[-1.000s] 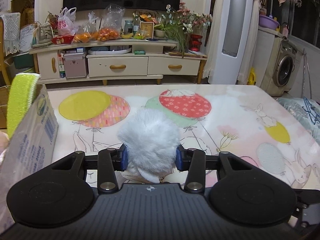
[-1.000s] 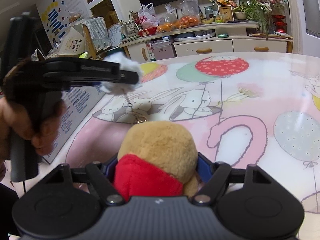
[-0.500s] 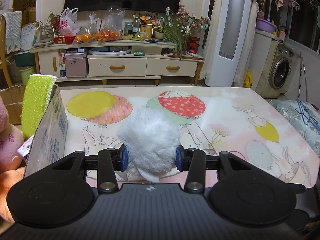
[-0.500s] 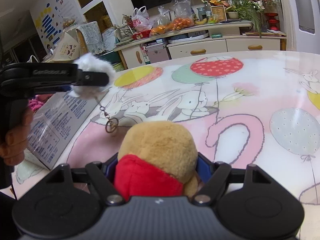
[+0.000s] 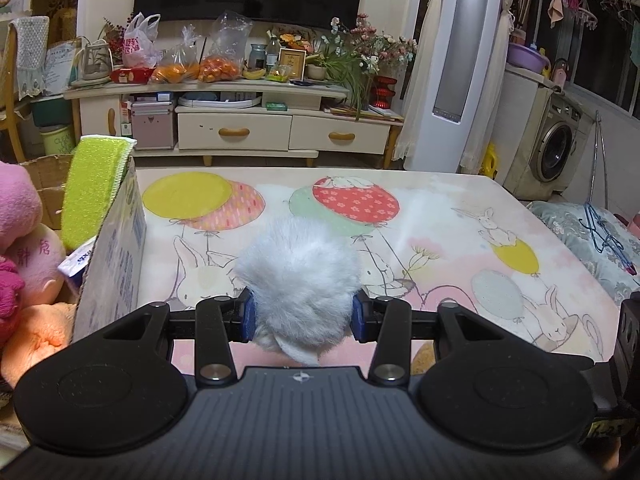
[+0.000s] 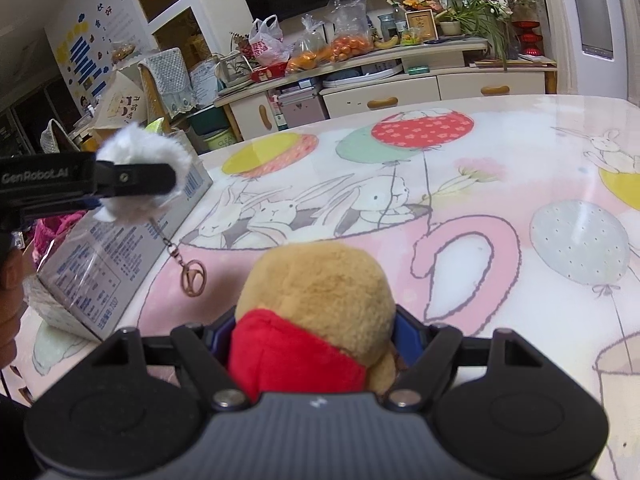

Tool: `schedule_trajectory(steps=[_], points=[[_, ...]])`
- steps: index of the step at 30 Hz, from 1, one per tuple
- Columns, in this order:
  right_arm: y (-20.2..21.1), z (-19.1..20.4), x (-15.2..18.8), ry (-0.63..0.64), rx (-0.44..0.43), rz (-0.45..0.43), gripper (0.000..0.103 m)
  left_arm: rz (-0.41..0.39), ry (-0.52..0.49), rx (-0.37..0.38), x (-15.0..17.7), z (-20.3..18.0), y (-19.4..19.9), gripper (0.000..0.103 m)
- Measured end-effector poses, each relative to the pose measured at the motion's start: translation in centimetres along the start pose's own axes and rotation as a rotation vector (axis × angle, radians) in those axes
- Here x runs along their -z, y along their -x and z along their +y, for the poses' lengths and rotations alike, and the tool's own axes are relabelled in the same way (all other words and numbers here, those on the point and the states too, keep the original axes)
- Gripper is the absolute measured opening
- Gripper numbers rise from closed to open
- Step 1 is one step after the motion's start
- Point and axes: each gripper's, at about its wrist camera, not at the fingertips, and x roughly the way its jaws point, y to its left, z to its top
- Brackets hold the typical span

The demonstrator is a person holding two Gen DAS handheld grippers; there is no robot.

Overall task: Organize soft objects
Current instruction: 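Carry the teddy bear with the right tool while the left tool carries the pompom to the box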

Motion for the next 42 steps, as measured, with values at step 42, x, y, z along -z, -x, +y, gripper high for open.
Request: schedule_trajectory(steps=[42], points=[[5.7,4.8,-2.0,-0.010,0.050,-0.087,0.076,-0.165,-0.046,-0.057,-1.1,2.0,6.7,0.053]])
